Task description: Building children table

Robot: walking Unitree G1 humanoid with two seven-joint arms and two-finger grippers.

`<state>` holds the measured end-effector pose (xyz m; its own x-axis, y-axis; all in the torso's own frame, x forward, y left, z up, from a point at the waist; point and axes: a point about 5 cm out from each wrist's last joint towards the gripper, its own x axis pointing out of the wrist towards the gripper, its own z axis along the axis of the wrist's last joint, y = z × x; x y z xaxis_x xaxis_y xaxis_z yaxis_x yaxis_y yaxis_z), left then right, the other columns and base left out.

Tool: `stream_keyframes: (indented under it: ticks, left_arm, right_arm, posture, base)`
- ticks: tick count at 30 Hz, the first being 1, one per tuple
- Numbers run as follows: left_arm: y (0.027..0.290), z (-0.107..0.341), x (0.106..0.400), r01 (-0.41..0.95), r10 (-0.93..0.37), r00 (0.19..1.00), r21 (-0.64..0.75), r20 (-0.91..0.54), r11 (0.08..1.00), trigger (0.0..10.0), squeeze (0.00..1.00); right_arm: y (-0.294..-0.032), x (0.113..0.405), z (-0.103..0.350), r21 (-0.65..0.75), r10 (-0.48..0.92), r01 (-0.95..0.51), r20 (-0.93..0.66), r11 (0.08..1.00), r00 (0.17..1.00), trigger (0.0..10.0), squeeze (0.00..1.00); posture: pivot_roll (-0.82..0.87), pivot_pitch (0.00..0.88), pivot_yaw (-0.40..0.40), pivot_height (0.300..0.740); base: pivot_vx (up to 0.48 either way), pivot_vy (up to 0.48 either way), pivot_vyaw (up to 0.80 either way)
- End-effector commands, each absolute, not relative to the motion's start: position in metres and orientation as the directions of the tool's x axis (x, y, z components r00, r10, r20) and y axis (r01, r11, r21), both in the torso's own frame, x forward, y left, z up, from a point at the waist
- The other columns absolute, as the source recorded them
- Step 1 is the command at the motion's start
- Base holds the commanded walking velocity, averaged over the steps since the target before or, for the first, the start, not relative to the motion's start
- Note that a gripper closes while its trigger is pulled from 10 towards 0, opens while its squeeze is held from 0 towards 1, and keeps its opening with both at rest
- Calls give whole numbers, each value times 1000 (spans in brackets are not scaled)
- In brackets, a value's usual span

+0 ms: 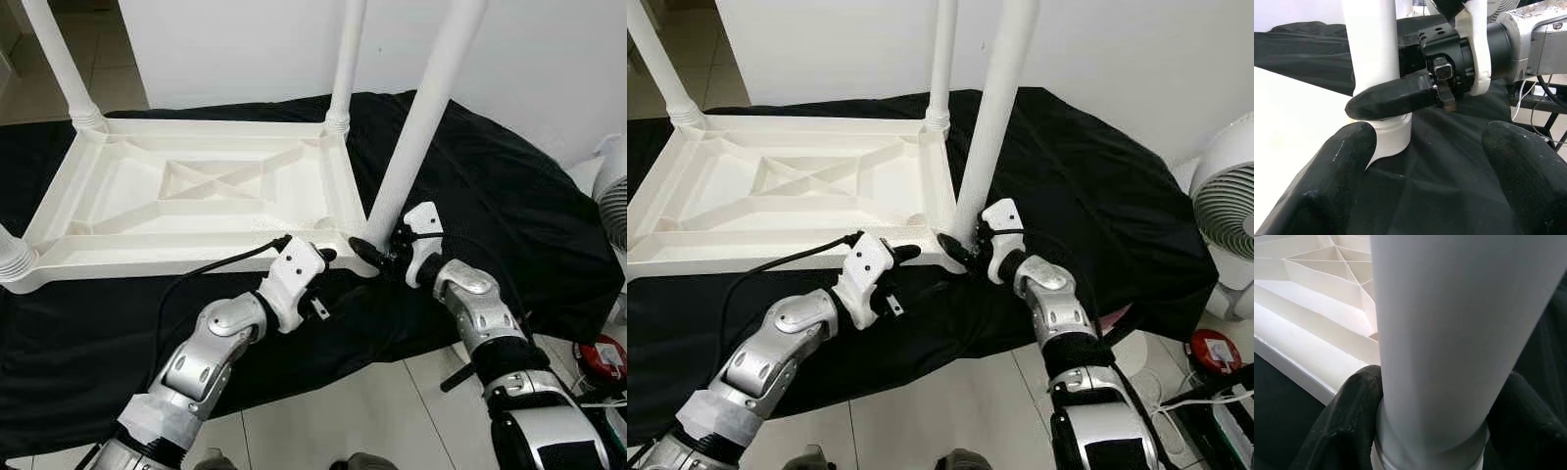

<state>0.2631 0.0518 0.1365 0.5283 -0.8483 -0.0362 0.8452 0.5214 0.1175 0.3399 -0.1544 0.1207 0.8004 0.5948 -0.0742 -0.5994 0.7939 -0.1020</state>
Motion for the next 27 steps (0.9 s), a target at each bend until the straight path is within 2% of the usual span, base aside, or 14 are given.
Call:
stream_keyframes:
  ticks: [1, 6, 8, 9, 10, 13, 14, 15, 21, 27]
  left_arm:
    - [48, 135, 260, 875, -879, 475, 129, -46, 466, 10000, 0]
    - [46, 135, 258, 879, -883, 468, 125, -47, 459, 10000, 0]
    - [44, 134, 258, 883, -886, 461, 122, -48, 453, 10000, 0]
    - [44, 134, 258, 883, -886, 461, 122, -48, 453, 10000, 0]
    - [43, 133, 256, 888, -891, 452, 119, -50, 444, 10000, 0]
    - [42, 133, 255, 890, -893, 447, 119, -51, 439, 10000, 0]
    - [42, 132, 257, 892, -895, 443, 127, -55, 434, 10000, 0]
    - [42, 132, 257, 892, -895, 442, 130, -56, 432, 10000, 0]
    - [43, 132, 260, 894, -898, 435, 151, -64, 422, 10000, 0]
    - [44, 132, 263, 891, -896, 439, 155, -64, 426, 10000, 0]
  right_arm:
    - [-159, 338, 114, -87, 553, -562, -103, 823, 827, 10000, 0]
    - [-153, 331, 112, -85, 504, -512, -101, 855, 858, 10000, 0]
    - [-148, 325, 109, -52, 393, -400, -107, 915, 913, 10000, 0]
    - [-148, 325, 109, -52, 393, -400, -107, 915, 913, 10000, 0]
    - [-135, 316, 111, -29, 253, -256, -85, 966, 964, 10000, 0]
    - [-131, 310, 113, -17, 170, -171, -74, 985, 983, 10000, 0]
    - [-127, 301, 111, 9, 44, -43, -83, 999, 996, 10000, 0]
    - [-126, 298, 111, 21, 5, -3, -86, 1000, 996, 10000, 0]
    - [-111, 293, 115, 47, 21, -18, -74, 999, 997, 10000, 0]
    - [-113, 293, 118, 51, 18, -14, -72, 999, 997, 10000, 0]
  posture:
    - [2, 0, -19, 740]
    - [-11, 0, -19, 740]
    - [-14, 0, -22, 740]
    - [-14, 0, -22, 740]
    - [-24, 0, -25, 740]
    - [-24, 0, -25, 740]
    - [-28, 0, -25, 740]
    - [-28, 0, -25, 740]
    - [-40, 0, -27, 740]
    - [-42, 0, -25, 740]
  base:
    - [0, 0, 0]
    - [0, 0, 0]
    - [0, 0, 0]
    - [0, 0, 0]
    - [0, 0, 0]
    - [0, 0, 0]
    - [0, 0, 0]
    - [0, 0, 0]
    - [0, 0, 0]
    - [0, 0, 0]
